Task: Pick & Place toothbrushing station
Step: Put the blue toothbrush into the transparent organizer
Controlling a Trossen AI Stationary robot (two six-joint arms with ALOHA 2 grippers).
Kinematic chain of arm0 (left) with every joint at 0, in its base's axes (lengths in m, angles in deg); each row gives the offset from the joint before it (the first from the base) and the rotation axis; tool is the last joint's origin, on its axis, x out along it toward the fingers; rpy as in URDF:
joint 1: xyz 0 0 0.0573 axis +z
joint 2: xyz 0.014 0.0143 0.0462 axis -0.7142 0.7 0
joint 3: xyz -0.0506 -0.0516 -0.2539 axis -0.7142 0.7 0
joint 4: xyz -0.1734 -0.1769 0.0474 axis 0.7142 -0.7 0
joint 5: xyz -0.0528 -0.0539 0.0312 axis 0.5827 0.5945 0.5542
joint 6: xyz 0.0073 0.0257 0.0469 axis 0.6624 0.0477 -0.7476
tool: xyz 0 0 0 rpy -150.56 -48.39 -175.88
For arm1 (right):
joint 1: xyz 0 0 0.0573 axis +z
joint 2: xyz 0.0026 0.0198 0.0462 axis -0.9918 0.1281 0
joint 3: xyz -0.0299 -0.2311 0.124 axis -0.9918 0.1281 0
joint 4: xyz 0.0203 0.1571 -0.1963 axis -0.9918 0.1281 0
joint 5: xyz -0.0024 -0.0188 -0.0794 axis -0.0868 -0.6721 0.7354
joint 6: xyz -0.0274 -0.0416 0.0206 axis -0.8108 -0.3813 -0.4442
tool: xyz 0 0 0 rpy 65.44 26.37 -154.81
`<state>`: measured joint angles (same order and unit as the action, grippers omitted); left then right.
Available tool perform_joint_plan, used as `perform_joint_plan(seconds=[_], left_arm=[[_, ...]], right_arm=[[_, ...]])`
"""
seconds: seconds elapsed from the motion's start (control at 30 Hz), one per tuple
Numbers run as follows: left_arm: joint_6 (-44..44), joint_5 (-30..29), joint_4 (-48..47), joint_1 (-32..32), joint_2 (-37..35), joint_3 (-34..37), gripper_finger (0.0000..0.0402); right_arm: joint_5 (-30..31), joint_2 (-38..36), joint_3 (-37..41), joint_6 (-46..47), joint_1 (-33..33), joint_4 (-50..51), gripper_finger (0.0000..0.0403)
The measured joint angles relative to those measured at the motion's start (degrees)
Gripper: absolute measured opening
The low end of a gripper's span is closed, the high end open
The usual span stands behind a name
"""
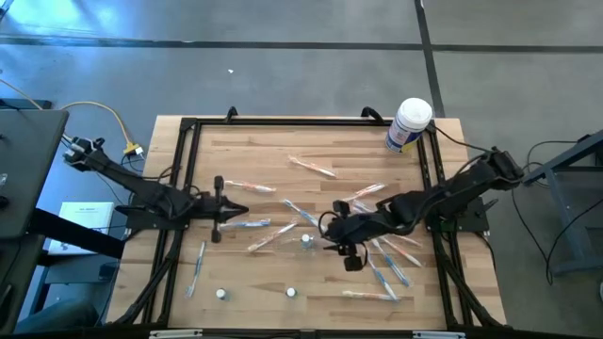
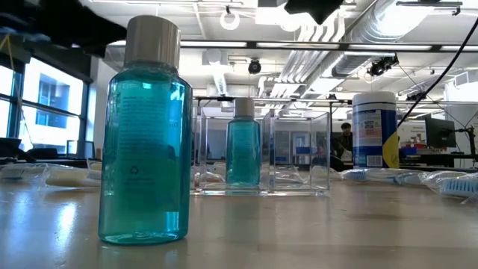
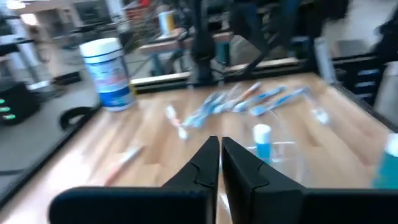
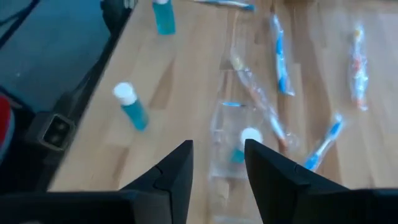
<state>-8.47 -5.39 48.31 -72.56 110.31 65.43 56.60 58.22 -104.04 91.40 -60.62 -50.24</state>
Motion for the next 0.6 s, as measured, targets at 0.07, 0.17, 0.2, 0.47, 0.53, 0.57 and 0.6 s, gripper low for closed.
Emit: perform_joint_plan(seconds=[0.07, 0.17, 0.2, 0.47, 0.53, 0.57, 0.6], left_arm=[[2.62, -2.83, 0.38, -0.87, 3.45, -2.83, 0.0033], [7.41, -3.71, -1.99, -2.0, 7.78, -6.6, 0.0062], [8.84, -3.63, -4.52, -2.32, 8.88, -8.03, 0.0073], [19.29, -1.76, -26.11, -2.95, 15.71, -19.53, 0.0147], [21.79, 2.24, -30.61, -2.96, 16.1, -21.34, 0.0152], [23.14, 3.64, -32.96, -2.97, 16.12, -21.92, 0.0153], [24.84, 4.28, -35.44, -2.99, 16.09, -22.26, 0.0154]], right_arm=[[-0.04, 0.18, 0.06, 0.96, 1.13, 0.95, 0.0136], [-0.13, 0.23, 0.07, 4.83, 2.79, 2.63, 0.013], [-0.33, 0.29, 0.07, 6.74, 3.11, 3.65, 0.0127], [-0.32, 0.39, 0.07, 17.04, 6.37, 13.11, 0.0094], [-0.57, 0.39, 0.07, 17.06, 7.04, 13.33, 0.0089], [-0.52, 0.39, 0.07, 17.05, 7.28, 13.34, 0.0087], [-0.42, 0.39, 0.07, 17.06, 7.41, 13.25, 0.0085]])
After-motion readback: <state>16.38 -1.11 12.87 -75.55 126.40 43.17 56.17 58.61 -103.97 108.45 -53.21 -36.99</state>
